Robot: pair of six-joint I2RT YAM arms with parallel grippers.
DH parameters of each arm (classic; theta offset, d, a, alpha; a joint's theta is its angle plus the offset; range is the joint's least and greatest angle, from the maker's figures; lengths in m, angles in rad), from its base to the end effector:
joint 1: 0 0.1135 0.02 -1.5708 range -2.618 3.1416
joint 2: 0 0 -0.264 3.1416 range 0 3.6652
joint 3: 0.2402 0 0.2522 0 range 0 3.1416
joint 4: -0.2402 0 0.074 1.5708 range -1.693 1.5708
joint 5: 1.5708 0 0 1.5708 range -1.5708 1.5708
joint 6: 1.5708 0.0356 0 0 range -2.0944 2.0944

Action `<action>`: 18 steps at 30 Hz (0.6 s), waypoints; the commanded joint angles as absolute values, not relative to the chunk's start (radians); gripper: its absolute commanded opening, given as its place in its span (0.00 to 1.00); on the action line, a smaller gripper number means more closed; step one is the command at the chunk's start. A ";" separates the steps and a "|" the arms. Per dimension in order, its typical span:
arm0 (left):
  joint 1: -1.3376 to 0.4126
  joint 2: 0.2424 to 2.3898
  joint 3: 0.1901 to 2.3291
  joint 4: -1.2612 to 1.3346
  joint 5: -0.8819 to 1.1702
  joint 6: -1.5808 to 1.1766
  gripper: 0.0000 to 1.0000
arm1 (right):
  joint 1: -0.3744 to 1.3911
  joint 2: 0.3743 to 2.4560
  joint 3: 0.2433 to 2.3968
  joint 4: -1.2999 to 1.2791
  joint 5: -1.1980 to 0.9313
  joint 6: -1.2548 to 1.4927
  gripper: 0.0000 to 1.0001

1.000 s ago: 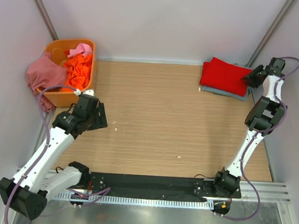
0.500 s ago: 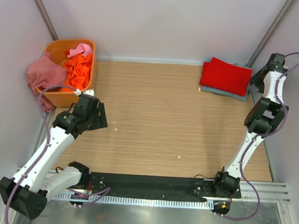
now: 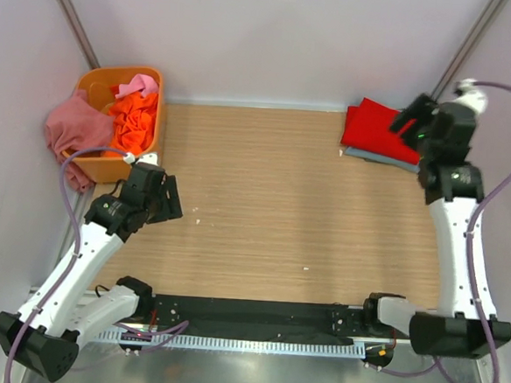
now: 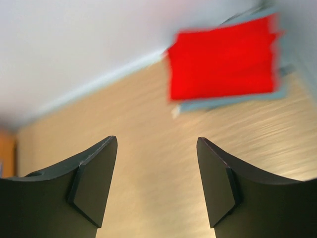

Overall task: Fold and stack the t-shirts
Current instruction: Reset both grippers

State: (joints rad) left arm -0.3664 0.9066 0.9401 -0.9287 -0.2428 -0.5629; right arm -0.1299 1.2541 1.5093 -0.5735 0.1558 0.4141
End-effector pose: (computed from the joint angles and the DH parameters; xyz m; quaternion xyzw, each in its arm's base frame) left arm 0.1599 -0.0522 0.3048 -0.1318 0.9281 -0.0453 0.3453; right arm 0.2604 -0.0396 0.4501 0.2610 0.7658 0.0203 0.5874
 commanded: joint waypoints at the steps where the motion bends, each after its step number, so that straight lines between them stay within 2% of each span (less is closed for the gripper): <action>1: -0.370 0.885 0.940 -0.885 -0.236 -0.542 0.70 | 0.084 1.209 1.297 -0.499 0.162 0.416 0.72; 6: -0.370 0.871 0.948 -0.887 -0.239 -0.537 0.70 | 0.132 1.067 1.028 -0.499 0.267 0.449 0.73; 11: -0.370 0.784 0.940 -0.839 -0.352 -0.505 0.75 | 0.136 0.879 0.737 -0.376 0.163 0.538 0.74; 17: -0.370 0.661 0.894 -0.749 -0.370 -0.465 0.78 | 0.141 0.695 0.615 -0.367 0.152 0.588 0.76; 18: -0.370 0.649 0.893 -0.744 -0.374 -0.450 0.82 | 0.141 0.680 0.617 -0.371 0.166 0.577 0.76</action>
State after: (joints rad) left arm -0.3664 0.6853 0.9047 -0.8352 -0.3351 -0.5003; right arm 0.1364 0.7357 0.6197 -0.4561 0.1471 0.5449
